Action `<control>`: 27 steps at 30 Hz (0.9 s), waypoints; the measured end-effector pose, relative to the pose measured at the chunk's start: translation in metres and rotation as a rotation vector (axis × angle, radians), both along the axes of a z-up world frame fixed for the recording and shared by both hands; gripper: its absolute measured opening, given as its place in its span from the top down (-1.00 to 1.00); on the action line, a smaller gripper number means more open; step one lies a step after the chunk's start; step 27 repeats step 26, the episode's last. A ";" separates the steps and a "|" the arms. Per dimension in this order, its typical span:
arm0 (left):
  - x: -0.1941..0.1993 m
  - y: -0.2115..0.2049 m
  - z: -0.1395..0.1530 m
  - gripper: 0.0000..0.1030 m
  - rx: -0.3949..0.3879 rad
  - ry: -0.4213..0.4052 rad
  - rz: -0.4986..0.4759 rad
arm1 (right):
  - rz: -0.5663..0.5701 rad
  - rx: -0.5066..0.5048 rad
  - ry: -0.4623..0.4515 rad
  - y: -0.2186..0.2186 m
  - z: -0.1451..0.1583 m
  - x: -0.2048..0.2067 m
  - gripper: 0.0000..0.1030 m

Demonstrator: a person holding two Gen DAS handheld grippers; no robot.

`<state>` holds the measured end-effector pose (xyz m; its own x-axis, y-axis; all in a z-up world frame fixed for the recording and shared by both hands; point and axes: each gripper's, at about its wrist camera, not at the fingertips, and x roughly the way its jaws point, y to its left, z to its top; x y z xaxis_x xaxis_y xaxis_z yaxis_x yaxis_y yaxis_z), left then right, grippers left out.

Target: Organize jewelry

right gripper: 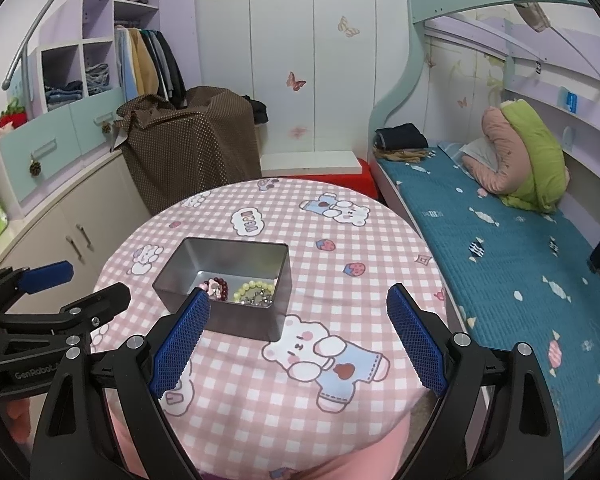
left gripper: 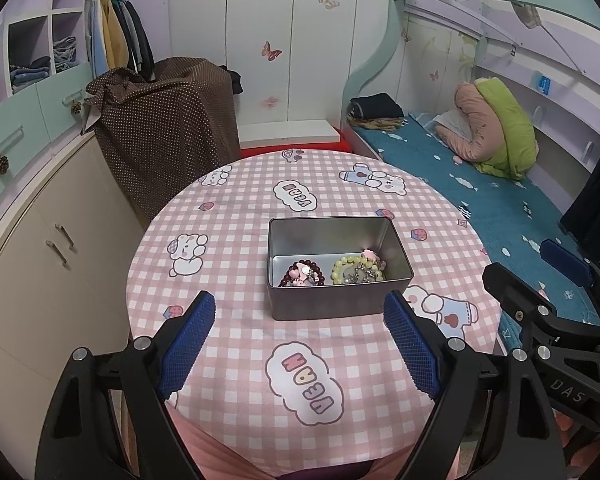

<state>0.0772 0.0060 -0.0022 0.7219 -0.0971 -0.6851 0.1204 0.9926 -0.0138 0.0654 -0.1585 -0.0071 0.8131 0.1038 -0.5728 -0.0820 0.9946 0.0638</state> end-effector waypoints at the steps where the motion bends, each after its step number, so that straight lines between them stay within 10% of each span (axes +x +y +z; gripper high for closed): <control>1: 0.000 -0.001 0.000 -0.62 0.001 -0.001 0.001 | 0.000 0.000 -0.001 0.000 0.000 0.000 -0.69; 27: 0.000 -0.003 0.003 -0.62 0.011 -0.004 0.008 | 0.001 0.000 -0.002 0.000 0.000 0.001 -0.69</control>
